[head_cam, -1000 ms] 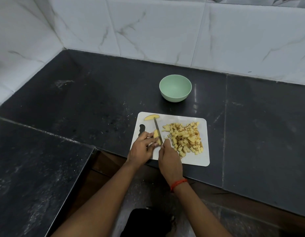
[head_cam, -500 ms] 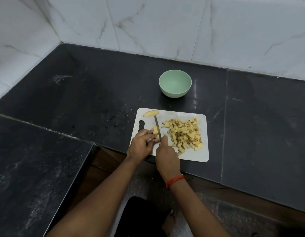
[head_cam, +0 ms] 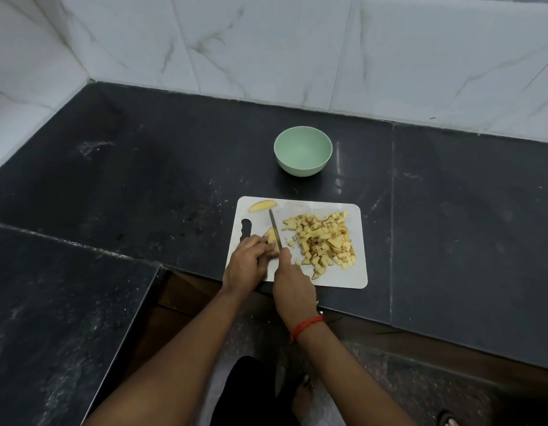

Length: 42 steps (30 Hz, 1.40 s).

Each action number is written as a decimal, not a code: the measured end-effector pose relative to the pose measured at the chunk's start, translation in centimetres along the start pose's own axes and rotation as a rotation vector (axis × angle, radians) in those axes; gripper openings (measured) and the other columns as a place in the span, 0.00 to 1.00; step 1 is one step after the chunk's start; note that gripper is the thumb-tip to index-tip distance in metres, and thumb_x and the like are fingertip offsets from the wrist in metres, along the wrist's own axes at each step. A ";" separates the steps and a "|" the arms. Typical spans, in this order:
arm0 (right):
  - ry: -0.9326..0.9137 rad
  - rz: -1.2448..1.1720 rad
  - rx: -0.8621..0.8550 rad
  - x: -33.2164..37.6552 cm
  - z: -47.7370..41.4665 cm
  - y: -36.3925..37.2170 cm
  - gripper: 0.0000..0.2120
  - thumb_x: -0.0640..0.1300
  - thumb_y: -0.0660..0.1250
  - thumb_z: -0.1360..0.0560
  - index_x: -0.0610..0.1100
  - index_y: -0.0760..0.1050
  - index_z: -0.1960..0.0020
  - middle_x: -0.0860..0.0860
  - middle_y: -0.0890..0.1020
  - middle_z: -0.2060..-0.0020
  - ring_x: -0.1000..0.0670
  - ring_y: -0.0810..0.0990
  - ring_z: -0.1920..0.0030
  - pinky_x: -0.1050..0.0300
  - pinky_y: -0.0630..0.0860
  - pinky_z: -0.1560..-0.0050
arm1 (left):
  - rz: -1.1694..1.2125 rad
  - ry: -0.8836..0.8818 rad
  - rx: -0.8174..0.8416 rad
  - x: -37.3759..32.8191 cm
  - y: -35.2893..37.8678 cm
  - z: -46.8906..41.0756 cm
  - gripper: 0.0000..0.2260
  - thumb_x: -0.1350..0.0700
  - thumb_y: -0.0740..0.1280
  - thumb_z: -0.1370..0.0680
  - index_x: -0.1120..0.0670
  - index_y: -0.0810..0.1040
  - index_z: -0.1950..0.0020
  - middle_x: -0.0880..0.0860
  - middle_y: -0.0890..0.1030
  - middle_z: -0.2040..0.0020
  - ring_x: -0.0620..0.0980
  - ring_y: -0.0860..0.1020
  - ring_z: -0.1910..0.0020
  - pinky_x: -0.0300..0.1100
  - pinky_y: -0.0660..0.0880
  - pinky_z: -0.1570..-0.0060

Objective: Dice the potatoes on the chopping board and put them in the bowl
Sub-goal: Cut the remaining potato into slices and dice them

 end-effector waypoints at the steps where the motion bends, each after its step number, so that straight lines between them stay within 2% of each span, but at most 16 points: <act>1: 0.002 -0.016 -0.002 0.0 -0.1 0.0 0.15 0.39 0.51 0.16 0.47 0.61 0.31 0.45 0.81 0.53 0.42 0.82 0.55 0.54 0.64 0.65 | -0.004 0.003 0.004 -0.1 0.1 0.0 0.06 0.59 0.72 0.22 0.57 0.86 0.46 0.53 0.83 0.46 0.51 0.80 0.45 0.47 0.80 0.47; 5: 0.017 -0.053 -0.013 0.3 0.1 0.4 0.14 0.40 0.50 0.16 0.47 0.61 0.31 0.44 0.81 0.52 0.41 0.83 0.53 0.54 0.66 0.62 | -0.030 0.021 0.016 -0.1 0.1 -0.1 0.07 0.59 0.70 0.22 0.58 0.86 0.46 0.53 0.83 0.46 0.53 0.81 0.45 0.49 0.80 0.47; 9: -0.006 0.010 -0.034 0.2 0.2 0.6 0.17 0.41 0.51 0.15 0.48 0.60 0.27 0.44 0.81 0.49 0.42 0.83 0.52 0.55 0.67 0.62 | -0.025 0.020 0.042 -0.1 0.3 -0.1 0.11 0.55 0.67 0.21 0.58 0.86 0.46 0.52 0.83 0.47 0.53 0.81 0.45 0.50 0.80 0.48; 15: -0.039 0.027 -0.026 0.9 -0.6 0.3 0.18 0.41 0.51 0.15 0.47 0.59 0.26 0.44 0.82 0.48 0.42 0.83 0.51 0.55 0.68 0.60 | -0.035 0.046 0.046 -0.3 0.1 -0.2 0.07 0.61 0.70 0.23 0.59 0.86 0.47 0.53 0.83 0.48 0.53 0.81 0.45 0.48 0.80 0.47; 22: -0.093 0.087 -0.046 0.9 -0.8 -0.1 0.19 0.40 0.51 0.15 0.48 0.59 0.25 0.44 0.82 0.49 0.42 0.83 0.52 0.55 0.66 0.63 | -0.111 0.045 0.040 -0.3 0.3 -0.2 0.07 0.63 0.70 0.24 0.59 0.85 0.47 0.54 0.83 0.47 0.55 0.78 0.51 0.48 0.78 0.51; 25: -0.118 0.105 -0.101 0.5 -0.2 -0.1 0.19 0.38 0.56 0.17 0.47 0.62 0.27 0.43 0.83 0.55 0.42 0.84 0.59 0.56 0.63 0.71 | -0.113 0.057 0.031 -0.4 0.3 -0.2 0.05 0.63 0.72 0.24 0.58 0.85 0.49 0.53 0.83 0.50 0.54 0.77 0.54 0.48 0.77 0.53; 27: -0.143 0.133 -0.131 0.2 1.2 -0.1 0.22 0.36 0.68 0.24 0.45 0.64 0.35 0.44 0.81 0.66 0.45 0.81 0.72 0.59 0.59 0.78 | -0.124 0.058 0.021 -0.3 0.4 -0.3 0.05 0.63 0.72 0.24 0.58 0.85 0.49 0.53 0.83 0.50 0.54 0.76 0.54 0.48 0.77 0.54; 29: -0.154 0.202 -0.151 -1.0 2.8 0.5 0.26 0.35 0.76 0.34 0.45 0.65 0.44 0.47 0.78 0.73 0.48 0.75 0.81 0.60 0.60 0.82 | -0.135 0.049 0.020 0.0 0.6 -0.3 0.06 0.62 0.73 0.24 0.58 0.85 0.48 0.52 0.83 0.50 0.54 0.77 0.54 0.49 0.77 0.53; 31: -0.140 0.234 -0.086 -2.3 4.6 1.3 0.22 0.36 0.72 0.30 0.44 0.64 0.41 0.46 0.80 0.67 0.49 0.79 0.76 0.58 0.68 0.80 | -0.132 0.048 0.017 0.0 0.5 -0.3 0.06 0.62 0.73 0.23 0.58 0.85 0.47 0.52 0.83 0.50 0.54 0.77 0.53 0.49 0.78 0.53; 33: -0.087 0.253 0.011 -4.0 6.0 2.0 0.17 0.37 0.57 0.20 0.44 0.60 0.32 0.45 0.82 0.52 0.46 0.85 0.61 0.54 0.76 0.67 | -0.125 0.051 0.003 -0.1 0.4 -0.3 0.06 0.62 0.72 0.23 0.59 0.85 0.46 0.52 0.83 0.50 0.54 0.78 0.53 0.49 0.78 0.53; 35: -0.061 0.227 0.034 -5.0 7.0 2.1 0.16 0.39 0.49 0.17 0.45 0.57 0.30 0.47 0.80 0.46 0.45 0.84 0.52 0.52 0.72 0.62 | -0.112 0.039 -0.016 -0.1 0.2 -0.3 0.07 0.61 0.72 0.22 0.59 0.85 0.45 0.52 0.84 0.50 0.53 0.78 0.52 0.49 0.78 0.52; 38: -0.020 0.171 0.016 -5.4 7.2 1.6 0.10 0.44 0.49 0.16 0.48 0.57 0.35 0.49 0.80 0.51 0.44 0.84 0.54 0.51 0.67 0.63 | -0.093 0.023 -0.050 -0.1 -0.1 0.0 0.06 0.61 0.72 0.22 0.58 0.86 0.47 0.52 0.85 0.50 0.52 0.79 0.53 0.47 0.78 0.53; 40: -0.013 0.056 -0.068 -5.2 7.0 0.7 0.04 0.48 0.50 0.15 0.50 0.58 0.41 0.50 0.82 0.56 0.43 0.84 0.58 0.51 0.68 0.65 | -0.078 0.014 -0.066 0.0 -0.2 0.1 0.04 0.62 0.73 0.23 0.57 0.87 0.49 0.51 0.86 0.51 0.51 0.80 0.53 0.46 0.79 0.54; 42: -0.058 -0.046 -0.181 -4.2 6.5 -0.5 0.03 0.48 0.53 0.15 0.49 0.61 0.45 0.50 0.81 0.63 0.44 0.83 0.64 0.51 0.69 0.69 | -0.057 0.008 -0.083 0.0 -0.4 0.2 0.04 0.62 0.73 0.24 0.57 0.87 0.50 0.51 0.87 0.51 0.51 0.81 0.54 0.45 0.78 0.54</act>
Point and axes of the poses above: each hand's wrist, its own z-axis away from the middle knuckle, its own y-axis out of the palm, x = y × z, the point moved 9 cm from there along -z, towards the middle knuckle
